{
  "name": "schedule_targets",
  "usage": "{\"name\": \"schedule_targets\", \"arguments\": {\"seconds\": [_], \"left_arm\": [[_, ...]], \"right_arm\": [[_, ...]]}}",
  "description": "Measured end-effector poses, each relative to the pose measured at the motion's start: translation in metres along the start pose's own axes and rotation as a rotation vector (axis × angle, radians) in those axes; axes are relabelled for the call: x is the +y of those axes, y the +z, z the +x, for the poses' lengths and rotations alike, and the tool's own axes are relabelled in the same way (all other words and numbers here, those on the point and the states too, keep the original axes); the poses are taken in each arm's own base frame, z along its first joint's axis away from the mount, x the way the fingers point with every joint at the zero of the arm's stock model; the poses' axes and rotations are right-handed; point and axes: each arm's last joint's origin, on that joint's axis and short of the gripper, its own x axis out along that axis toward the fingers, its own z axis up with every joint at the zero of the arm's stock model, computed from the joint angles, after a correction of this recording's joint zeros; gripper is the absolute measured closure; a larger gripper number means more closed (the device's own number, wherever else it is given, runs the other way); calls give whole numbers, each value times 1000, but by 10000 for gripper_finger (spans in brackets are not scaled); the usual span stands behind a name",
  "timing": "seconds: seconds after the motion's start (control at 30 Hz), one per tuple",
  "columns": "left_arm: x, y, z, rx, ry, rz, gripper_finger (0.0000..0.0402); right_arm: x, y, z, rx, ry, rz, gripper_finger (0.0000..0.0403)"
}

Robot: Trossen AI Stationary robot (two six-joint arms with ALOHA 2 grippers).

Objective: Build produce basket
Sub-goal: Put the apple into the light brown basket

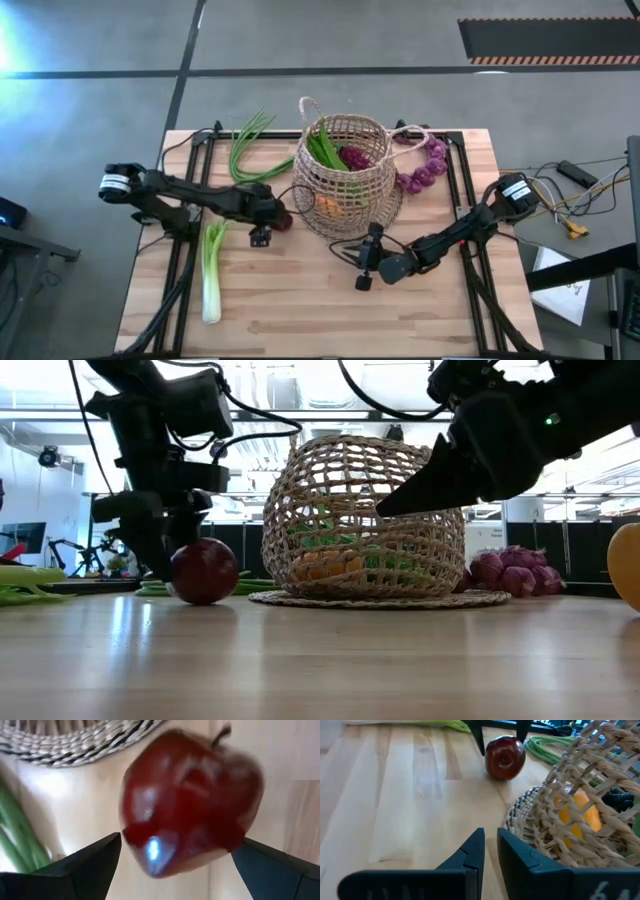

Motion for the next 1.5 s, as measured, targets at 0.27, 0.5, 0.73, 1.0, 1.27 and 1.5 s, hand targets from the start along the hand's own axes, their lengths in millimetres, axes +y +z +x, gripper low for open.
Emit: {"name": "schedule_targets", "arguments": {"seconds": [0.27,0.5,0.73,1.0,1.27,1.5], "left_arm": [[-3,8,8,-37,-27,71,49],[-3,16,10,-116,-38,182,49],[-6,23,9,-199,-123,172,49],[-8,30,7,-284,-175,145,49],[-24,38,2,-366,-179,131,49],[-45,48,16,-415,-172,118,49]], "right_arm": [[1,0,-1,-1,3,25,360],[1,0,-1,-1,2,50,360],[1,0,-1,-3,3,59,360],[2,-2,1,-1,2,58,360],[9,-21,12,37,-6,73,360],[17,-21,6,28,21,61,360]]}}
